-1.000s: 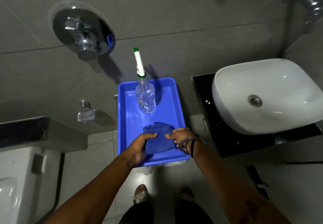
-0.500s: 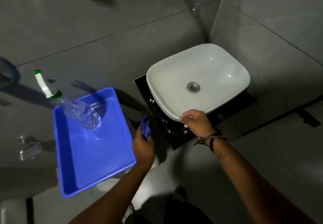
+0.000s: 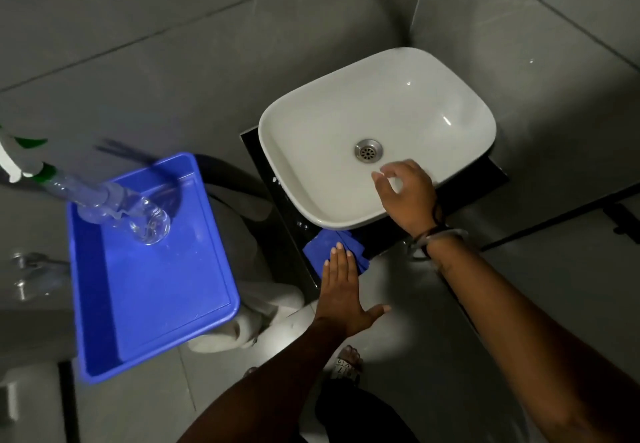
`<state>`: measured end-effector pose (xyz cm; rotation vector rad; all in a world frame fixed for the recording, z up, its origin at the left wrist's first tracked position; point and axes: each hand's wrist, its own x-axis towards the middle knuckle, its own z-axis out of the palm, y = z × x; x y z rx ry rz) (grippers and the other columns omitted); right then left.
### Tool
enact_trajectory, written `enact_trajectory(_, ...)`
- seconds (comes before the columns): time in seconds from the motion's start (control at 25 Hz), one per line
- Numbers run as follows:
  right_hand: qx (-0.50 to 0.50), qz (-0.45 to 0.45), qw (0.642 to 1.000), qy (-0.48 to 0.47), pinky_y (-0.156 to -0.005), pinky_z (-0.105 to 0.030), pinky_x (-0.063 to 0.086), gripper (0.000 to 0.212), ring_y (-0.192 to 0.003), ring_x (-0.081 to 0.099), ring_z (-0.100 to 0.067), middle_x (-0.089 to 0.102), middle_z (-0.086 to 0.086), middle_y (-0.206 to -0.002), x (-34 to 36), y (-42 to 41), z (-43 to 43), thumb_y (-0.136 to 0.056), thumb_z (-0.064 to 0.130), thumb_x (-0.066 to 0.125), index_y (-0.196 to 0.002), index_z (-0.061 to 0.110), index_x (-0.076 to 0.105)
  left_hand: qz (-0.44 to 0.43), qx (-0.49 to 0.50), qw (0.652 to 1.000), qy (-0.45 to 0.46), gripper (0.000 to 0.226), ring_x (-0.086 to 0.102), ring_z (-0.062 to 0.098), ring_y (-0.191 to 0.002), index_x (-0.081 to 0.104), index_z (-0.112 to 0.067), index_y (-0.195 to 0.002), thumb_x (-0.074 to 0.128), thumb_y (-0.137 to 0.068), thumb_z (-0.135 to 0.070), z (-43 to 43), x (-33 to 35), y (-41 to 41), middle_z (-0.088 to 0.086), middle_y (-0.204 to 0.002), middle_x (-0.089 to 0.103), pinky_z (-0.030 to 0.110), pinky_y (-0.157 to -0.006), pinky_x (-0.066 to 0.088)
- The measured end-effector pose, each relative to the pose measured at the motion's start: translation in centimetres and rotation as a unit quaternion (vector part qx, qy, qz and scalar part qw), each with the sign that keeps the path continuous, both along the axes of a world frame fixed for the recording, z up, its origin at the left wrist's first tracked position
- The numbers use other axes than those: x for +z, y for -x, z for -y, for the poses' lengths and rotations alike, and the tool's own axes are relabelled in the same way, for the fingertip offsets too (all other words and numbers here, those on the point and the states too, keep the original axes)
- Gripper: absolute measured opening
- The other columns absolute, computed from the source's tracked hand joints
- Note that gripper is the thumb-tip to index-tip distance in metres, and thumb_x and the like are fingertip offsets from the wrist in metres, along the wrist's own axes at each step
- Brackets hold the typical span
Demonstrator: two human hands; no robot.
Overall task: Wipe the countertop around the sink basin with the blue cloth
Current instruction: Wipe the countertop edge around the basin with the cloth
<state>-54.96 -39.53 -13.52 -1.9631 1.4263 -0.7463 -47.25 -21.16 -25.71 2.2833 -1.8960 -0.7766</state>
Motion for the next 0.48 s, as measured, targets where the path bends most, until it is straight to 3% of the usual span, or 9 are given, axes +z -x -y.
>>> enact_trajectory(0.12, 0.061, -0.163, 0.984, 0.024, -0.095, -0.046, 0.046, 0.041, -0.112, 0.054, -0.036, 0.062, -0.016, -0.115, -1.7, -2.2, 2.6, -0.09, 0.044, 0.053, -0.108, 0.008, 0.063, 0.001, -0.041, 0.999, -0.005, 0.129, -0.028, 0.027, -0.148, -0.014, -0.01, -0.153, 0.03, -0.067, -0.095, -0.3, -0.3, -0.7, 0.01, -0.162, -0.023, 0.045, -0.122, -0.011)
enact_trajectory(0.2, 0.077, -0.248, 0.966, 0.017, -0.099, -0.049, 0.042, 0.048, -0.116, 0.049, -0.038, 0.059, -0.021, -0.118, -2.8, -2.4, 3.3, -0.092, 0.047, 0.047, -0.109, 0.004, 0.06, 0.005, -0.054, 0.999, 0.002, 0.128, -0.026, 0.026, -0.149, -0.013, -0.011, -0.154, 0.033, -0.069, -0.094, -0.5, -0.4, -1.6, 0.009, -0.162, -0.023, 0.047, -0.123, -0.005)
enact_trajectory(0.4, 0.036, -0.31, 0.95, 0.013, -0.101, -0.051, 0.04, 0.055, -0.118, 0.047, -0.038, 0.06, -0.022, -0.115, -3.0, -2.8, 3.3, -0.091, 0.052, 0.04, -0.101, 0.002, 0.062, -0.02, 0.085, 0.996, 0.007, 0.132, -0.019, 0.027, -0.151, -0.008, -0.009, -0.156, 0.03, -0.065, -0.097, 0.3, -0.2, -4.8, 0.011, -0.164, -0.017, 0.042, -0.121, -0.011)
enact_trajectory(0.48, 0.042, -0.335, 0.941, 0.013, -0.1, -0.05, 0.041, 0.057, -0.116, 0.049, -0.038, 0.062, -0.021, -0.113, -2.8, -3.0, 3.2, -0.091, 0.053, 0.039, -0.1, 0.002, 0.062, -0.017, 0.085, 0.996, 0.003, 0.136, -0.015, 0.028, -0.152, -0.006, -0.007, -0.156, 0.037, -0.062, -0.096, 2.5, 0.2, -8.3, 0.014, -0.165, -0.013, 0.039, -0.121, -0.01)
